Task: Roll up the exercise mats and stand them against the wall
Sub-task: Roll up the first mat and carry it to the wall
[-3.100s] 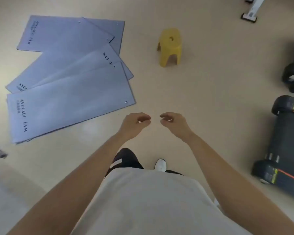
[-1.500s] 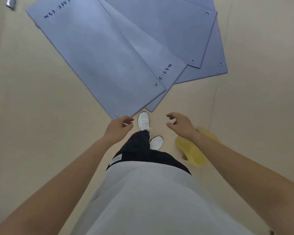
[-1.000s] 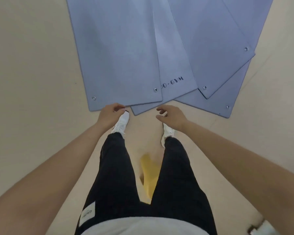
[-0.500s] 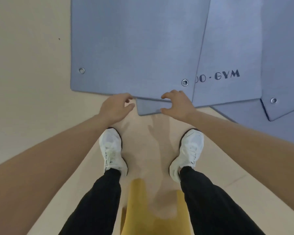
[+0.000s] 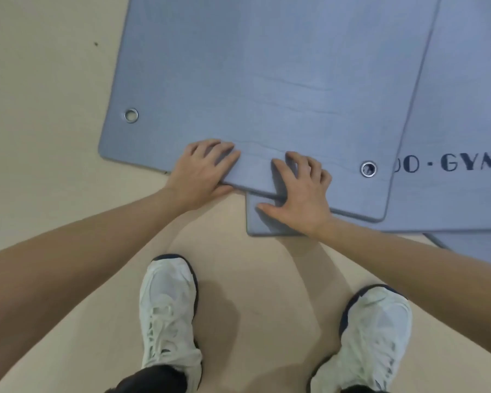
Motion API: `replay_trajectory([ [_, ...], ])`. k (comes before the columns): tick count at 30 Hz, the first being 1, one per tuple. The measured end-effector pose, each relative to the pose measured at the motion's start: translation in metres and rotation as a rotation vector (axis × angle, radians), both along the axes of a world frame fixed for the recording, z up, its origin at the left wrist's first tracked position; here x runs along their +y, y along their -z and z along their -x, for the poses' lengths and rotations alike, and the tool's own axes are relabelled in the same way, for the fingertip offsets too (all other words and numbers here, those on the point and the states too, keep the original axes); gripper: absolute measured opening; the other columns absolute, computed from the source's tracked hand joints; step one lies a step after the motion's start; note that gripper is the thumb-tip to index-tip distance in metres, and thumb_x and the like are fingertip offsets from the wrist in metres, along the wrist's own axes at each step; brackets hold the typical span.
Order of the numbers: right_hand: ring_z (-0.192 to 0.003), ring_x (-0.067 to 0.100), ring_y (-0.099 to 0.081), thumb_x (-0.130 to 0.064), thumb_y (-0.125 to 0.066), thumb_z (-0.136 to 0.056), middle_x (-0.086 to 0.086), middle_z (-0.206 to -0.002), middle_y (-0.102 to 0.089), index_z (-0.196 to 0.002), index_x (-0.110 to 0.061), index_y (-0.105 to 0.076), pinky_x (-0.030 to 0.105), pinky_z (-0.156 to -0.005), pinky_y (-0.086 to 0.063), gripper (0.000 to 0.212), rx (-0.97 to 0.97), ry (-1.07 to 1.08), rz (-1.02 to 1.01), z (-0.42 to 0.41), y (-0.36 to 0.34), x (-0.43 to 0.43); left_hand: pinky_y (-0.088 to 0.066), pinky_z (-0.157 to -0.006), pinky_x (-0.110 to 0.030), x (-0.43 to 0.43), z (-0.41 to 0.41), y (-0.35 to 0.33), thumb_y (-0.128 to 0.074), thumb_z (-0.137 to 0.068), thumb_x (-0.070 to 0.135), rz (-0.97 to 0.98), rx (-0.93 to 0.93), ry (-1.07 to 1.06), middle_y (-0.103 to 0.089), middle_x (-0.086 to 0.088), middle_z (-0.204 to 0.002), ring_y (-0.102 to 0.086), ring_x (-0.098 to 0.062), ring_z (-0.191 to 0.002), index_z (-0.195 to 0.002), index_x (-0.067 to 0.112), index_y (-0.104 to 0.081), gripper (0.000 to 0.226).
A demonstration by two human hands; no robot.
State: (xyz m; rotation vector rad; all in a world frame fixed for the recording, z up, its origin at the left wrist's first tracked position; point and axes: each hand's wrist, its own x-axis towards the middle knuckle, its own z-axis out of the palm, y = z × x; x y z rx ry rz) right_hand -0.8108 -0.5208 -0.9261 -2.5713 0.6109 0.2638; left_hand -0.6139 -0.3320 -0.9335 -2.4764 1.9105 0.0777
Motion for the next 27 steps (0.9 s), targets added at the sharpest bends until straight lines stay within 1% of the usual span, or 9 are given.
replay_trajectory([
  [3, -0.129, 0.032, -0.033, -0.068, -0.071, -0.070, 0.005, -0.149, -0.045, -0.141, -0.026, -0.054, 0.050, -0.100, -0.027, 0.084, -0.085, 0.025, 0.038, -0.001, -0.003, -0.001, -0.054, -0.088, -0.045, 0.002, -0.008, -0.007, -0.050, -0.097, 0.058, 0.159, -0.014, 0.014, -0.067, -0.012, -0.134, -0.065, -0.037, -0.116, -0.130, 0.011, -0.066, 0.059],
  [6, -0.108, 0.033, -0.056, -0.058, -0.066, -0.079, 0.000, -0.121, -0.068, -0.115, -0.023, -0.073, 0.047, -0.087, -0.042, 0.052, -0.315, 0.118, 0.051, 0.000, -0.013, -0.008, -0.055, -0.074, -0.038, -0.007, -0.003, -0.028, -0.052, -0.098, 0.060, 0.289, 0.011, -0.137, -0.075, -0.004, -0.116, -0.071, -0.031, -0.099, -0.114, 0.015, -0.075, 0.053],
  [8, -0.095, 0.029, -0.062, -0.056, -0.064, -0.084, -0.002, -0.105, -0.072, -0.103, -0.020, -0.077, 0.043, -0.080, -0.050, 0.043, -0.401, 0.177, 0.035, 0.004, -0.028, -0.014, -0.051, -0.065, -0.034, -0.015, 0.002, -0.045, -0.054, -0.097, 0.064, 0.324, 0.005, -0.252, -0.077, 0.001, -0.101, -0.071, -0.027, -0.089, -0.103, 0.018, -0.077, 0.051],
  [11, -0.089, 0.024, -0.063, -0.060, -0.057, -0.091, -0.004, -0.091, -0.070, -0.096, -0.021, -0.078, 0.035, -0.068, -0.052, 0.045, -0.399, 0.284, 0.106, 0.012, -0.048, -0.018, -0.043, -0.057, -0.030, -0.025, 0.008, -0.064, -0.054, -0.096, 0.068, 0.333, 0.006, -0.322, -0.075, 0.002, -0.083, -0.069, -0.025, -0.076, -0.091, 0.020, -0.077, 0.054],
  [15, -0.085, 0.027, -0.064, -0.057, -0.061, -0.096, 0.001, -0.084, -0.068, -0.094, -0.020, -0.078, 0.037, -0.066, -0.048, 0.041, -0.350, 0.337, 0.163, 0.020, -0.072, -0.027, -0.018, -0.050, -0.022, -0.043, 0.022, -0.098, -0.052, -0.092, 0.072, 0.304, 0.011, -0.363, -0.068, 0.001, -0.063, -0.066, -0.024, -0.060, -0.075, 0.022, -0.075, 0.057],
  [17, -0.081, 0.026, -0.063, -0.058, -0.057, -0.098, 0.002, -0.081, -0.066, -0.093, -0.018, -0.077, 0.038, -0.064, -0.046, 0.045, -0.330, 0.346, 0.187, 0.033, -0.085, -0.035, -0.009, -0.050, -0.021, -0.050, 0.037, -0.116, -0.046, -0.091, 0.076, 0.276, 0.021, -0.373, -0.062, 0.000, -0.056, -0.061, -0.025, -0.053, -0.071, 0.023, -0.073, 0.064],
  [21, -0.063, 0.025, -0.062, -0.063, -0.046, -0.097, 0.001, -0.069, -0.065, -0.081, -0.016, -0.075, 0.031, -0.053, -0.040, 0.058, -0.399, 0.333, 0.315, 0.079, -0.106, -0.042, -0.011, -0.049, -0.022, -0.055, 0.078, -0.135, -0.029, -0.088, 0.084, 0.237, -0.001, -0.376, -0.053, 0.001, -0.049, -0.051, -0.024, -0.044, -0.067, 0.019, -0.069, 0.079],
  [24, -0.055, 0.024, -0.059, -0.061, -0.049, -0.096, 0.001, -0.062, -0.064, -0.074, -0.015, -0.074, 0.030, -0.050, -0.040, 0.058, -0.393, 0.325, 0.347, 0.122, -0.119, -0.038, -0.012, -0.049, -0.020, -0.048, 0.115, -0.147, -0.033, -0.090, 0.082, 0.229, -0.012, -0.318, -0.047, 0.002, -0.043, -0.041, -0.022, -0.039, -0.061, 0.017, -0.062, 0.077],
  [27, -0.051, 0.021, -0.051, -0.066, -0.047, -0.094, -0.005, -0.053, -0.052, -0.066, -0.015, -0.069, 0.027, -0.049, -0.029, 0.063, -0.275, 0.381, 0.282, 0.149, -0.124, -0.032, -0.015, -0.048, -0.020, -0.039, 0.136, -0.151, -0.043, -0.097, 0.072, 0.273, -0.059, -0.228, -0.049, 0.001, -0.046, -0.045, -0.023, -0.040, -0.061, 0.018, -0.060, 0.067],
])
